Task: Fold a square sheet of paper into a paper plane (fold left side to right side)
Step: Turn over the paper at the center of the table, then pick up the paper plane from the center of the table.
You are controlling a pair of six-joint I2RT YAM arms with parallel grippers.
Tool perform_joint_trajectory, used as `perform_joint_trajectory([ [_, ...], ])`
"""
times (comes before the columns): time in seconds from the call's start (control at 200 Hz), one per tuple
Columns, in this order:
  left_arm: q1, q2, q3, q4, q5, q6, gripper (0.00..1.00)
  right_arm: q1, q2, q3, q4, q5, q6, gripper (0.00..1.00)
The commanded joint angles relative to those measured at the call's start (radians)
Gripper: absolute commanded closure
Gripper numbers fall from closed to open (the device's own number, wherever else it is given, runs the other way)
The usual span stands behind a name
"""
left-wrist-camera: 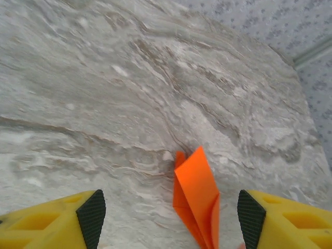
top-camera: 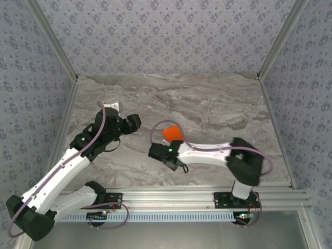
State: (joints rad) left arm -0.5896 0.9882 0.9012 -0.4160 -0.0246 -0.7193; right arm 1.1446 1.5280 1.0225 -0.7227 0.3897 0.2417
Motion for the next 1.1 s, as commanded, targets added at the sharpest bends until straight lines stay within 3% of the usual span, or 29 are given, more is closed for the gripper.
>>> perform_joint_trajectory([
  [0.0,-0.001,0.086,-0.043,0.131,0.187,-0.036,0.30,-0.083,-0.186,-0.092,0.164,-0.195,0.013,0.11],
  [0.12,-0.025,0.212,-0.054,0.248,0.303,-0.065,0.32,-0.238,-0.401,-0.232,0.317,-0.410,0.046,0.01],
  [0.26,-0.071,0.358,-0.053,0.336,0.336,-0.091,0.33,-0.449,-0.606,-0.405,0.485,-0.675,0.165,0.00],
  [0.51,-0.085,0.595,-0.062,0.515,0.392,-0.133,0.34,-0.701,-0.725,-0.622,0.734,-0.972,0.379,0.00],
  [0.854,-0.085,0.784,-0.084,0.795,0.486,-0.179,0.40,-0.758,-0.719,-0.712,0.837,-1.016,0.457,0.00],
  [1.094,-0.081,0.837,-0.100,0.902,0.509,-0.201,0.66,-0.754,-0.693,-0.693,0.739,-0.914,0.365,0.00],
])
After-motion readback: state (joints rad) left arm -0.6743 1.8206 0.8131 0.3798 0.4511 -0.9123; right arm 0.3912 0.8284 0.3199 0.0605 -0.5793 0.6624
